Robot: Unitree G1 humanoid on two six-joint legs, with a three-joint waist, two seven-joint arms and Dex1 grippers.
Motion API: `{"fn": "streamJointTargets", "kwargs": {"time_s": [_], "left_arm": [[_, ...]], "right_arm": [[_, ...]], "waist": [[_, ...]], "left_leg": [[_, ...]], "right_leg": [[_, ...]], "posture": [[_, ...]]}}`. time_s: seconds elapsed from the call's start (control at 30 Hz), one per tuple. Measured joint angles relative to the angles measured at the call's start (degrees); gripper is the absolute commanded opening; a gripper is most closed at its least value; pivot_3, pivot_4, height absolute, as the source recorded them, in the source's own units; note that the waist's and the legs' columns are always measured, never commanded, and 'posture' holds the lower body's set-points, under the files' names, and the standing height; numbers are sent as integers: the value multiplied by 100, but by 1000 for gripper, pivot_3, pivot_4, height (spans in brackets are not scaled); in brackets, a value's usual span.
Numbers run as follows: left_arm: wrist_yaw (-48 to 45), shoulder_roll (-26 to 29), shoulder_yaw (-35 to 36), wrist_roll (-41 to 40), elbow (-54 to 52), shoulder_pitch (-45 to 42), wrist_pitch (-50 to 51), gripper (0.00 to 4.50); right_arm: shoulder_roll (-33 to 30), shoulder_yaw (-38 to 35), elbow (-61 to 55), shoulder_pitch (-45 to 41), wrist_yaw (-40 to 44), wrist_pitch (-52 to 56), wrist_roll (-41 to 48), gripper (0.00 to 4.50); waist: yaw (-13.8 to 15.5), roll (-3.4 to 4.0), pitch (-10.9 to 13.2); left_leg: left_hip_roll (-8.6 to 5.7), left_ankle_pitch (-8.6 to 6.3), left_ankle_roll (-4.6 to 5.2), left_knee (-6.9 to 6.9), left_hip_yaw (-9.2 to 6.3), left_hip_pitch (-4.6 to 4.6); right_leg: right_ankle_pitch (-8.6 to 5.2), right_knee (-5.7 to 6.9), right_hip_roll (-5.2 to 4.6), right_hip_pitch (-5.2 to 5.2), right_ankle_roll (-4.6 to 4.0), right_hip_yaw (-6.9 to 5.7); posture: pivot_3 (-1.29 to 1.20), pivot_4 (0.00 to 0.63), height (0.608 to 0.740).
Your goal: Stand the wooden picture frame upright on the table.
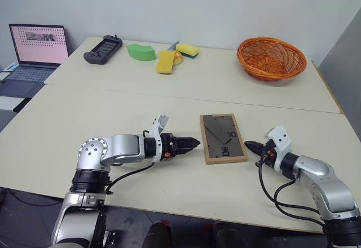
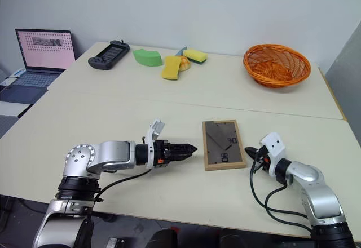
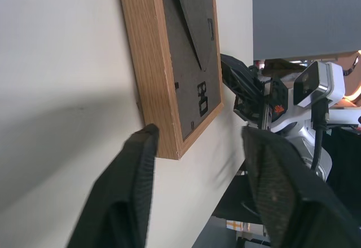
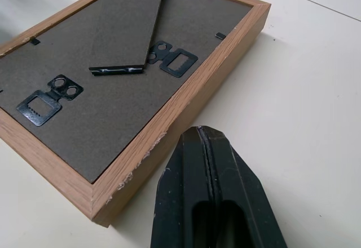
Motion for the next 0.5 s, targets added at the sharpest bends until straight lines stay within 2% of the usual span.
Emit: {"fn": "streamJointTargets", "kwargs": {"time_s": [0.5], "left_arm": [[369, 157, -718, -34, 32, -119, -138, 3039]], "right_arm": [[191, 231, 148, -262, -281, 26, -247, 0]], "waist": [[2, 1, -1]], "left_leg": [[0, 1, -2, 0, 0, 0]], "right_leg": [[0, -2, 0, 1, 0, 0]], "posture": [[0, 150, 740]]}}
